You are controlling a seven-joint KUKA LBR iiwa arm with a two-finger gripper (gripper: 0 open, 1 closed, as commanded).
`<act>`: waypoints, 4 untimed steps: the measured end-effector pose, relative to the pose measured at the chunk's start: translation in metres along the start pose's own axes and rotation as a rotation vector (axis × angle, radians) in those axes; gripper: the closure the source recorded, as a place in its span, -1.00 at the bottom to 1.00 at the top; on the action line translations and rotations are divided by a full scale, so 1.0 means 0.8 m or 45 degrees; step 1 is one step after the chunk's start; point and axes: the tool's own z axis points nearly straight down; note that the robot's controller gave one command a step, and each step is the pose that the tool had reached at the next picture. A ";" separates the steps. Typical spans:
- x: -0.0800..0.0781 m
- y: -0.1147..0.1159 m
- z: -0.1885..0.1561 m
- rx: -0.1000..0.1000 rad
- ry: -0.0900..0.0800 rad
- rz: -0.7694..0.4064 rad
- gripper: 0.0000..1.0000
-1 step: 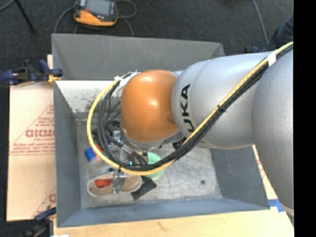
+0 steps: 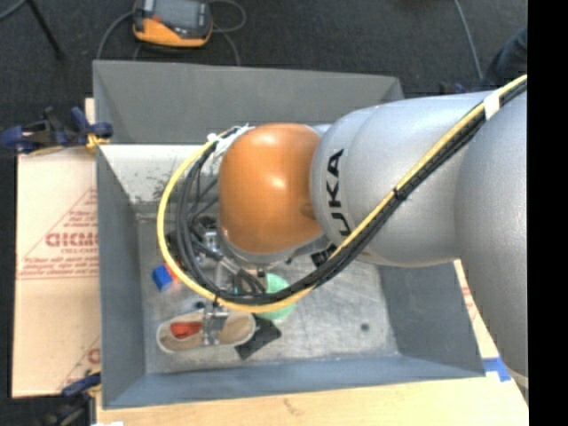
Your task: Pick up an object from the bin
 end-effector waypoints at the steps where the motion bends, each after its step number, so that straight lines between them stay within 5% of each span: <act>1: -0.006 -0.027 0.140 -0.011 -0.025 -0.444 1.00; 2: -0.006 -0.027 0.140 -0.011 -0.025 -0.443 1.00; 4: 0.014 -0.023 0.016 0.003 0.007 -0.432 1.00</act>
Offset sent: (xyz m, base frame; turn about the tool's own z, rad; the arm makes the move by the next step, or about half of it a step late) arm 0.0000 0.0000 0.0000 0.0000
